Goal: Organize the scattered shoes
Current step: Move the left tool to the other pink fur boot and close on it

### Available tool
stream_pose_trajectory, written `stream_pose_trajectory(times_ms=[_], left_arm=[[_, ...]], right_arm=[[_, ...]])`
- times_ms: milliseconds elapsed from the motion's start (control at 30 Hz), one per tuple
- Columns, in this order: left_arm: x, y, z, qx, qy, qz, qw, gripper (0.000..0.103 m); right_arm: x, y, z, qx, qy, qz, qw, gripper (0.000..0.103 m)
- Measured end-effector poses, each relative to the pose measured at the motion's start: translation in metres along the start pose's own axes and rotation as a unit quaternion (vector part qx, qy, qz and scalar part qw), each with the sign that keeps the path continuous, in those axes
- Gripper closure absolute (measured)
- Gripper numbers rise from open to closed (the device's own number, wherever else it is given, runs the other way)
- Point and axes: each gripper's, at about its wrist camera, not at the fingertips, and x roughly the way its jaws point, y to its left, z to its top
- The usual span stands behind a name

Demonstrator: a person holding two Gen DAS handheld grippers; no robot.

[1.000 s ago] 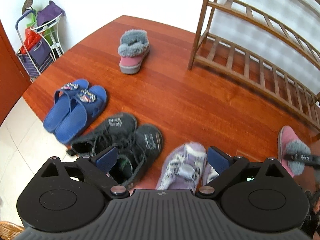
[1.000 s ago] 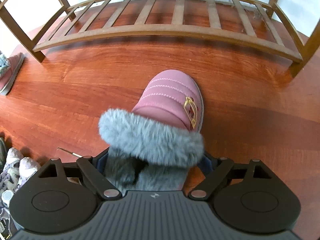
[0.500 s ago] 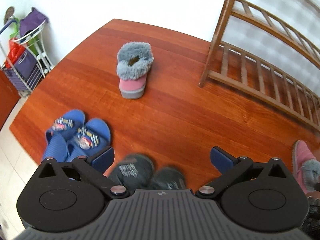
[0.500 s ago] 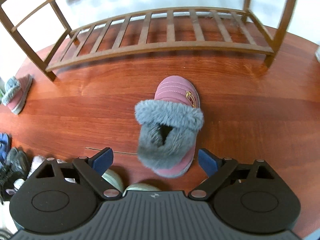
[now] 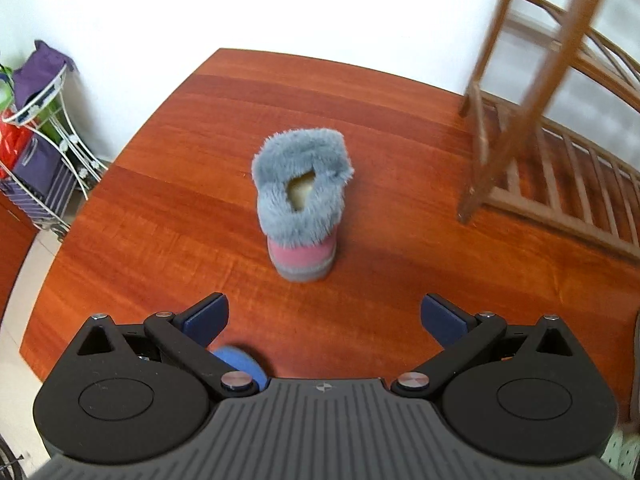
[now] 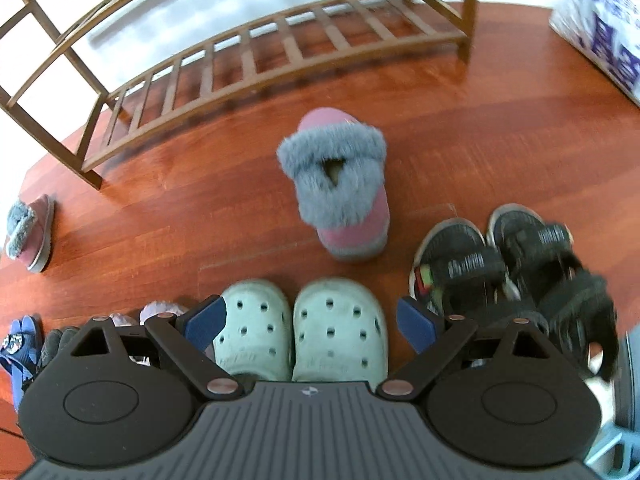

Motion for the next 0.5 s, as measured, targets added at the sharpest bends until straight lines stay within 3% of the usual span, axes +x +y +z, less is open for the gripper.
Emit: stream_pose_trajectory(times_ms=[100,500], left_arm=[[0.018,0.007,0.014,-0.017,0.012,-0.008,0.9998,0.000],[0.082,0.013,0.059,-0.001,0.033,0.004,0.9995,0.000]], right_arm=[[-0.007,0.000,-0.013,0.020,-0.005,-0.010,1.000,0.008],[-0.033,-0.012,-0.052,0.100,-0.027,-0.054,0.993,0.008]])
